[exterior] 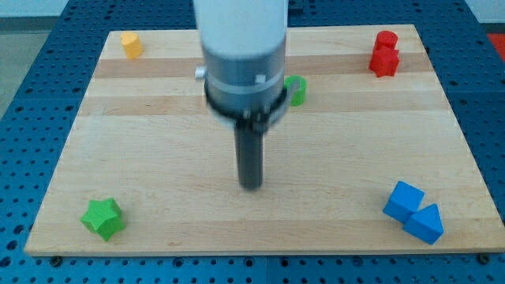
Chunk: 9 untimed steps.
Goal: Slide the green star to the center left of the board
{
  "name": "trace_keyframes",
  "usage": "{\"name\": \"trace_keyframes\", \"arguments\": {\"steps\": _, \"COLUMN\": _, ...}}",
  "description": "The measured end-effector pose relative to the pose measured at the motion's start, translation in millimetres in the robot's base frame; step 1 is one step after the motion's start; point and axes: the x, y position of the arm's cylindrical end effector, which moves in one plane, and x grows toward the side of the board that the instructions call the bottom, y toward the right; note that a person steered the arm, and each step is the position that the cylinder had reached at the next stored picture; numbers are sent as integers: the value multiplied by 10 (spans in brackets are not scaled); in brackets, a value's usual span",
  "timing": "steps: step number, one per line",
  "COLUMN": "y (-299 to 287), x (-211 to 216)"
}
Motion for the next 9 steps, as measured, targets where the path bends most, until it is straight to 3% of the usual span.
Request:
{"name": "trace_keyframes", "arguments": {"steps": 2, "y": -15, "x": 158}}
{"name": "trace_keyframes", "arguments": {"steps": 3, "y": -520, "x": 160}}
{"name": "trace_keyframes", "arguments": {"steps": 6, "y": -1050, "x": 191}}
{"name": "trace_keyframes", "arguments": {"steps": 7, "y": -1072, "x": 519}}
{"name": "trace_keyframes", "arguments": {"steps": 9, "y": -1152, "x": 530}}
